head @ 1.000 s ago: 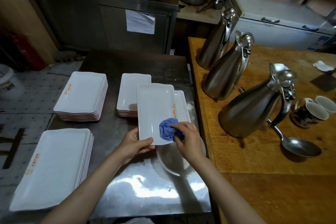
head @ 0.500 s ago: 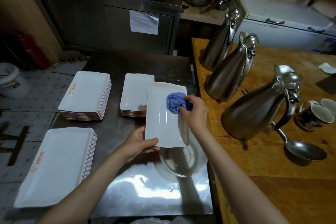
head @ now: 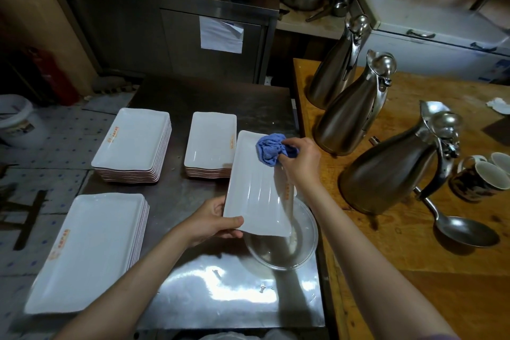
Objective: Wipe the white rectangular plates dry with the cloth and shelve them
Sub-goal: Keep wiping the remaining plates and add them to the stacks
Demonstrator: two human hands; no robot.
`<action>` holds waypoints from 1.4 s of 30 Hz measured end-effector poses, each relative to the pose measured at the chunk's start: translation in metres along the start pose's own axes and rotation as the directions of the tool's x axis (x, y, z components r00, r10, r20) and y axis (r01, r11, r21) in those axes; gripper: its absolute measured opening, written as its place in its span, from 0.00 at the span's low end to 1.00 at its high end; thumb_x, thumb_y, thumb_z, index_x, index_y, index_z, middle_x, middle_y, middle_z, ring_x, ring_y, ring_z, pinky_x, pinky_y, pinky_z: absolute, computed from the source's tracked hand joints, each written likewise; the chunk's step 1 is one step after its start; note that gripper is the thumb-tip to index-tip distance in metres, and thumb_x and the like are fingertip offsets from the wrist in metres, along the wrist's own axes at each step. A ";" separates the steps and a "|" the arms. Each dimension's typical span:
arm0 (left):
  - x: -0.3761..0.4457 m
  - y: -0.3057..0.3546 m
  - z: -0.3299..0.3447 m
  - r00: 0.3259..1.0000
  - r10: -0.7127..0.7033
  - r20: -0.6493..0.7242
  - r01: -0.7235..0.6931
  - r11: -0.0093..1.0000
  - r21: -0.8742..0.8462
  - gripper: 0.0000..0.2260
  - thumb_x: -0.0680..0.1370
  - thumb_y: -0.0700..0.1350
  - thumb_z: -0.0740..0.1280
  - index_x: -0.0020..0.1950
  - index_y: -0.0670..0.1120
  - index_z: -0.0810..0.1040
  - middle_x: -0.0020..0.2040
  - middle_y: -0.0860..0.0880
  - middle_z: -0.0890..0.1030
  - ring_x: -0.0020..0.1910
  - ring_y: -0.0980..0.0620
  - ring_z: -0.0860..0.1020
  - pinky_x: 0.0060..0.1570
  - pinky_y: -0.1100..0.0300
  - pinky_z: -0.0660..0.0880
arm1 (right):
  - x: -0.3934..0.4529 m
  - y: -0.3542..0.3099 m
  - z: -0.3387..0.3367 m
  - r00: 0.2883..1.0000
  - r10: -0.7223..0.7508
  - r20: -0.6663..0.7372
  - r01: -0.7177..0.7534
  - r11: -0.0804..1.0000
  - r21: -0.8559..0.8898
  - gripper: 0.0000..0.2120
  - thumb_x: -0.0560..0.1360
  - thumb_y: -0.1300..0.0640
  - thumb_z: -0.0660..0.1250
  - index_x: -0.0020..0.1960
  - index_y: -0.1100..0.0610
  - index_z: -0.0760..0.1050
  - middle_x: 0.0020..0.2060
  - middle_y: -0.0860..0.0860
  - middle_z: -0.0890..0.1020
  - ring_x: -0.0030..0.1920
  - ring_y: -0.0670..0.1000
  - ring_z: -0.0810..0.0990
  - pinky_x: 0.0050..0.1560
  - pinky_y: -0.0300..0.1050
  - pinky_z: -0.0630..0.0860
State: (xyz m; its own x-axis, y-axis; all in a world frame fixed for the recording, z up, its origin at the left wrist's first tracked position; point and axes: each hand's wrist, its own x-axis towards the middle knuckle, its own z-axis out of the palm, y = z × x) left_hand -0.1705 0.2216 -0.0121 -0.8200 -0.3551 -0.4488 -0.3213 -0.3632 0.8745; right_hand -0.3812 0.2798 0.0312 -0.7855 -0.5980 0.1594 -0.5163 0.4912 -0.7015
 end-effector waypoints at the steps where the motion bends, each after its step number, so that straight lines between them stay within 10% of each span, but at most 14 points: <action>1: 0.000 0.000 0.001 1.000 0.001 0.010 -0.001 1.000 0.005 0.13 0.76 0.34 0.67 0.57 0.47 0.75 0.43 0.50 0.85 0.33 0.52 0.83 0.29 0.67 0.76 | 0.000 -0.001 0.000 1.000 -0.002 0.025 0.002 1.000 0.000 0.15 0.71 0.63 0.72 0.57 0.56 0.79 0.51 0.49 0.75 0.46 0.43 0.72 0.43 0.26 0.67; 21: 0.006 -0.004 0.000 0.998 0.007 -0.065 -0.014 0.993 -0.119 0.15 0.73 0.28 0.68 0.57 0.41 0.75 0.44 0.46 0.83 0.34 0.51 0.82 0.32 0.63 0.79 | -0.044 -0.006 0.003 0.851 -0.230 0.472 0.241 0.970 0.037 0.13 0.68 0.71 0.70 0.50 0.60 0.82 0.48 0.53 0.75 0.47 0.47 0.73 0.47 0.30 0.72; 34: 0.010 -0.006 -0.006 0.991 0.031 -0.133 -0.058 0.977 -0.204 0.18 0.72 0.29 0.69 0.58 0.46 0.76 0.48 0.47 0.84 0.42 0.48 0.84 0.36 0.59 0.81 | -0.062 0.009 0.004 0.803 -0.321 0.502 0.366 0.931 0.011 0.10 0.61 0.69 0.76 0.41 0.61 0.83 0.45 0.53 0.75 0.45 0.57 0.78 0.43 0.30 0.66; 38: 0.009 -0.007 -0.010 0.986 0.042 -0.160 -0.072 0.980 -0.187 0.18 0.72 0.29 0.69 0.56 0.47 0.76 0.50 0.47 0.83 0.42 0.48 0.84 0.37 0.59 0.81 | -0.060 0.010 -0.001 0.885 -0.262 0.386 0.287 0.958 -0.006 0.17 0.69 0.71 0.61 0.50 0.59 0.83 0.60 0.58 0.75 0.62 0.58 0.70 0.59 0.38 0.63; 42: 0.009 -0.009 -0.013 0.980 0.048 -0.194 -0.091 0.971 -0.220 0.16 0.73 0.28 0.68 0.53 0.46 0.76 0.44 0.48 0.84 0.37 0.49 0.83 0.35 0.60 0.81 | -0.073 -0.002 -0.005 0.860 -0.268 0.434 0.285 0.958 0.025 0.21 0.73 0.53 0.68 0.66 0.51 0.73 0.63 0.50 0.71 0.64 0.49 0.66 0.57 0.29 0.60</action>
State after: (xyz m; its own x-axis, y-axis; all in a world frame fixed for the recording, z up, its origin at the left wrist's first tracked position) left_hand -0.1690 0.2098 -0.0264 -0.7273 -0.5322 -0.4333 -0.1332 -0.5099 0.8499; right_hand -0.3247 0.3261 0.0243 -0.3893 -0.9208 0.0233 -0.7101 0.2839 -0.6444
